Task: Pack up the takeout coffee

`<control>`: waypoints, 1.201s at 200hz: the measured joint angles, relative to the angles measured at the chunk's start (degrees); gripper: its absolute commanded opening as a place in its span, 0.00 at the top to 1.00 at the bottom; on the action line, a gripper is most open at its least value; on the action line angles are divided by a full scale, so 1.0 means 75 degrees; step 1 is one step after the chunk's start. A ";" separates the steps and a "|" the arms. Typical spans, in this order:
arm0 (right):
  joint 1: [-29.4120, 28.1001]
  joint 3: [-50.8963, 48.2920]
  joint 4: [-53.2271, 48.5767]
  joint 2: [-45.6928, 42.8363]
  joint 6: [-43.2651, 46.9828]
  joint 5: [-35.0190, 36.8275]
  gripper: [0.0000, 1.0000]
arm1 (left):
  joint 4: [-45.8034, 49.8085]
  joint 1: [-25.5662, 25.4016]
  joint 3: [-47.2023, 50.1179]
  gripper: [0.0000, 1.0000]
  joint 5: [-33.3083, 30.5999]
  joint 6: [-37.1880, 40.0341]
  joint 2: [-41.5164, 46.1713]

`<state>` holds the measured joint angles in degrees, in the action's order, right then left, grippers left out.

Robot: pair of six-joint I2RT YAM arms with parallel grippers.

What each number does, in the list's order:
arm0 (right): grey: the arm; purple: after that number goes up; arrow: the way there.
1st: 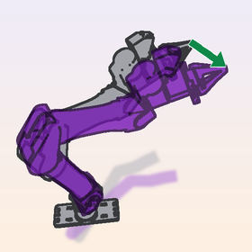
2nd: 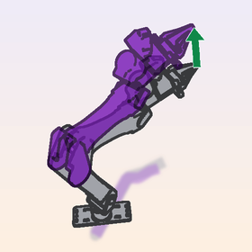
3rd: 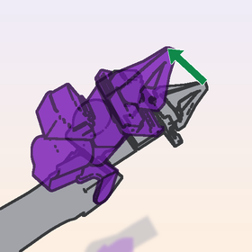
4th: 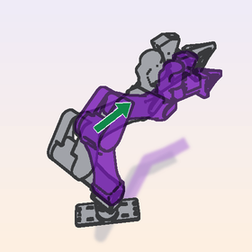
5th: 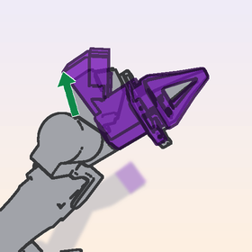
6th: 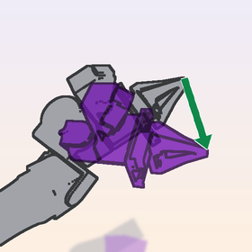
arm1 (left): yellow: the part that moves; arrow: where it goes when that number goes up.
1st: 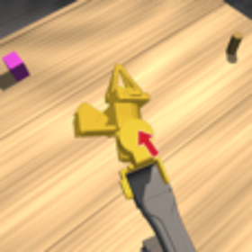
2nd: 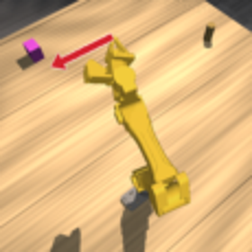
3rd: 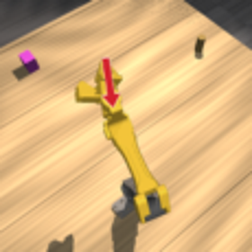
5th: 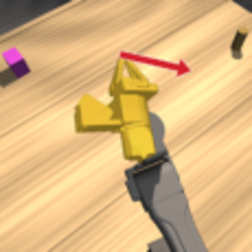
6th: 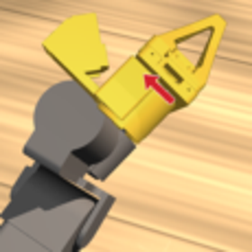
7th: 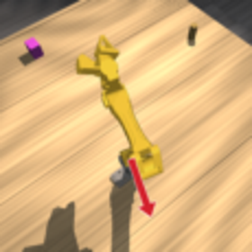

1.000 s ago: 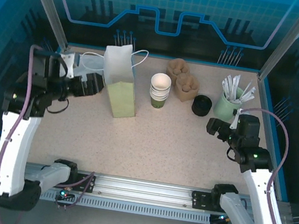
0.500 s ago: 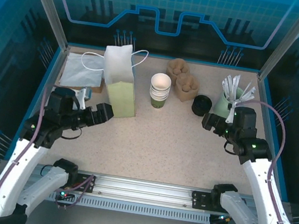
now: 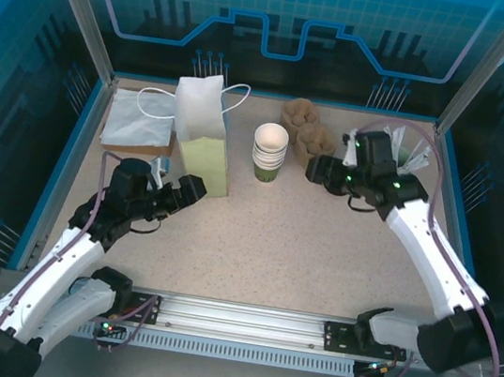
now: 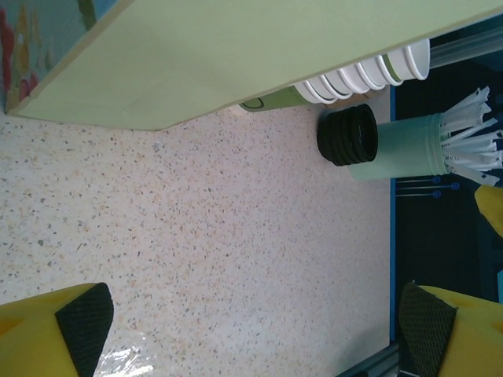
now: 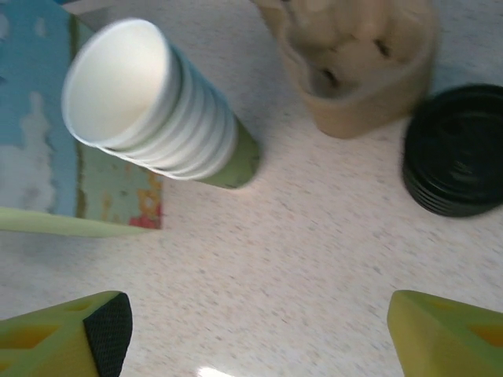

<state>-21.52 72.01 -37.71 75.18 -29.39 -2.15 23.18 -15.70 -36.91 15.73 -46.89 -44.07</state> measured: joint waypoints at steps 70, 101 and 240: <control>-0.0184 0.2040 0.0294 0.2649 -0.0740 -0.0787 0.38 | -0.0994 -0.0029 0.0300 0.01 -0.0125 -0.0280 -0.0723; -0.0184 0.2731 0.0294 0.3439 -0.0950 -0.1172 0.47 | -0.1224 -0.0029 0.0300 0.01 -0.0140 -0.0309 -0.1040; -0.0245 0.4048 -0.0493 0.4599 -0.1003 -0.1174 0.84 | -0.1218 -0.0047 0.0207 0.01 -0.0181 -0.0356 -0.1058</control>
<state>-23.35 102.37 -41.41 109.67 -36.91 -10.96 14.04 -16.05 -35.35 14.37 -49.56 -52.01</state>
